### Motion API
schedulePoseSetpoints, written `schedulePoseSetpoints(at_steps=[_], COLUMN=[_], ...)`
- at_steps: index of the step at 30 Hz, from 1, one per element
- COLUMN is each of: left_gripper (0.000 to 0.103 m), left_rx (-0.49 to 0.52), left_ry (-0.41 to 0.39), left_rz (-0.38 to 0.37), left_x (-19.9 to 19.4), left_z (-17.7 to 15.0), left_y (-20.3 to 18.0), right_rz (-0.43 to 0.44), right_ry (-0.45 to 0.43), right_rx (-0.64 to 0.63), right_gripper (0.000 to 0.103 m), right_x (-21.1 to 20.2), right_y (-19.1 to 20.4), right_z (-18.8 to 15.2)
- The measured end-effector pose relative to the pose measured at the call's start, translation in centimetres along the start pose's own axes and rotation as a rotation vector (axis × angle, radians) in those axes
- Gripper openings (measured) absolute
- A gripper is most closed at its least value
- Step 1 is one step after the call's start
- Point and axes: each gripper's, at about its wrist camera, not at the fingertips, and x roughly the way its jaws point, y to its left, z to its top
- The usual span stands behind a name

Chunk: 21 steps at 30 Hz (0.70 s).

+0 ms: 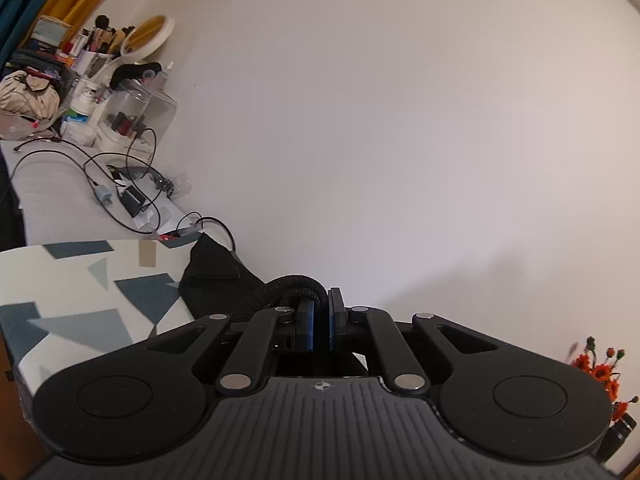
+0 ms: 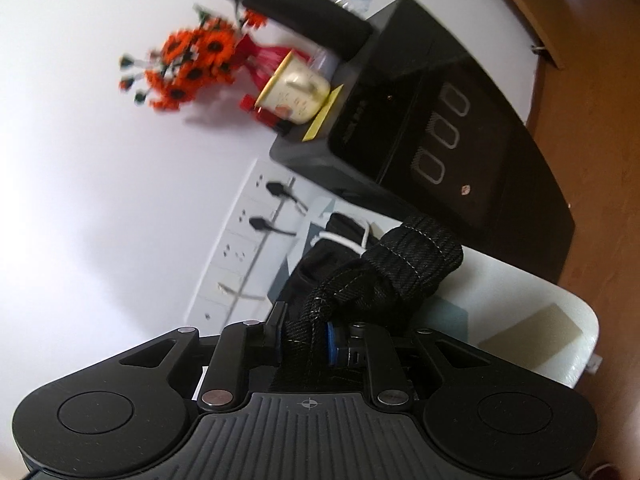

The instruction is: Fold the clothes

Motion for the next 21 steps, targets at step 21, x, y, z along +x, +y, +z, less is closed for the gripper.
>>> schedulePoseSetpoints(at_steps=[21], left_gripper=[0.007], left_rx=[0.089], left_ry=[0.188], left_rz=[0.021], left_x=[28.3], left_z=[1.0], left_y=[-0.4], right_rz=[-0.144], right_ry=[-0.090], right_rx=[-0.068], right_gripper=[0.017], right_x=[20.3], right_y=[10.8], right_z=[3.4])
